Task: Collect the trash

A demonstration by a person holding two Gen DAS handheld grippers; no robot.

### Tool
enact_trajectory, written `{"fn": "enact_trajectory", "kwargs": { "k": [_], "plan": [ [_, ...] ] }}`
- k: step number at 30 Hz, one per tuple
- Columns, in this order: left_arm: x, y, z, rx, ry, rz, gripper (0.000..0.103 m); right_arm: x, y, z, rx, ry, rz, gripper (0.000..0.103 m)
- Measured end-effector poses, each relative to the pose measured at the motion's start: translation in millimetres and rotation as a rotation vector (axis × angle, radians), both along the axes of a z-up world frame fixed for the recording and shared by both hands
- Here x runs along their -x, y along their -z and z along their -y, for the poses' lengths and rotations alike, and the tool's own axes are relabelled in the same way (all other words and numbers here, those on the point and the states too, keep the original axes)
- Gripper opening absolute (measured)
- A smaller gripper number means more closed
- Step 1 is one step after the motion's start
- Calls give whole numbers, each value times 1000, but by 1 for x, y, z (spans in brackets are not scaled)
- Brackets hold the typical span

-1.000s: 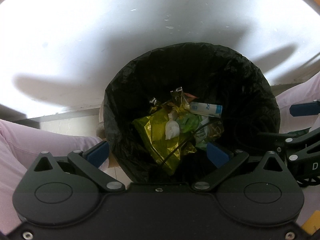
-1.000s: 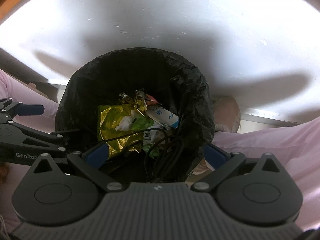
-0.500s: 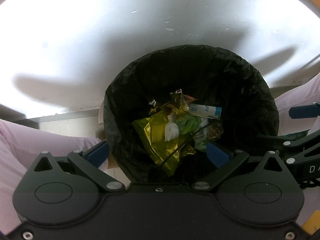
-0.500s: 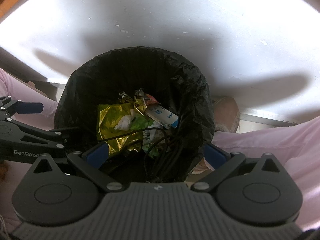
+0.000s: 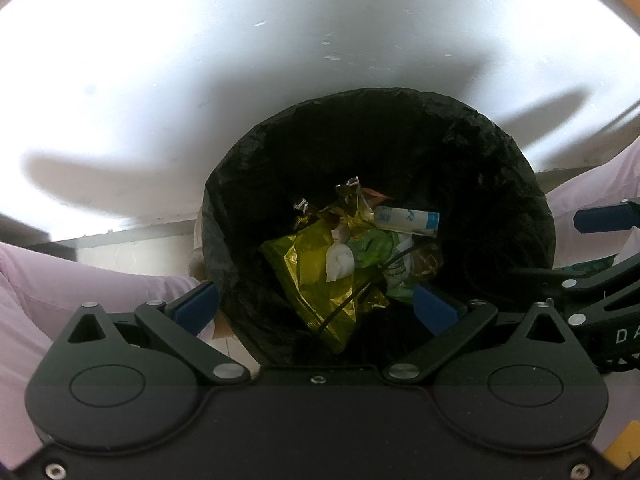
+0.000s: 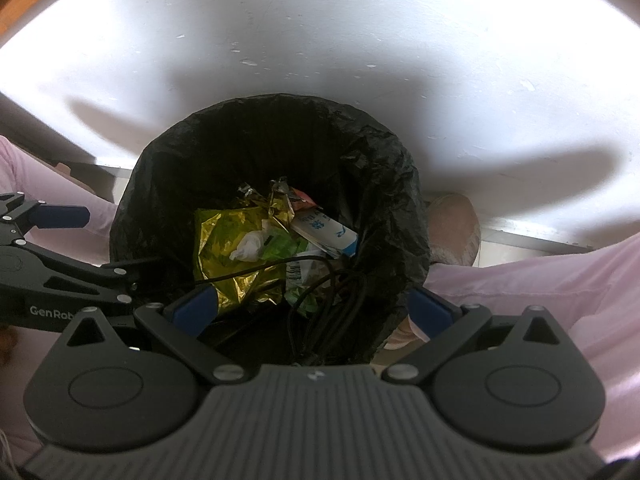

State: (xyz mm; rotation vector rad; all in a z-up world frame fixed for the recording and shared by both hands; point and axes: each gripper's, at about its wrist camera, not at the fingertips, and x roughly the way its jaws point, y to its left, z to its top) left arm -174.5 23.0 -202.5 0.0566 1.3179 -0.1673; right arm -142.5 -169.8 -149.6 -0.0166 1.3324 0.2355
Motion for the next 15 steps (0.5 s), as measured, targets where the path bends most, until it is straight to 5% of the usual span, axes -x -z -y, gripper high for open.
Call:
{"fn": "enact_trajectory", "kwargs": {
  "k": [15],
  "plan": [
    [1, -2, -2, 16, 2, 11, 103, 1, -1, -2, -3, 5, 3, 103]
  ]
}}
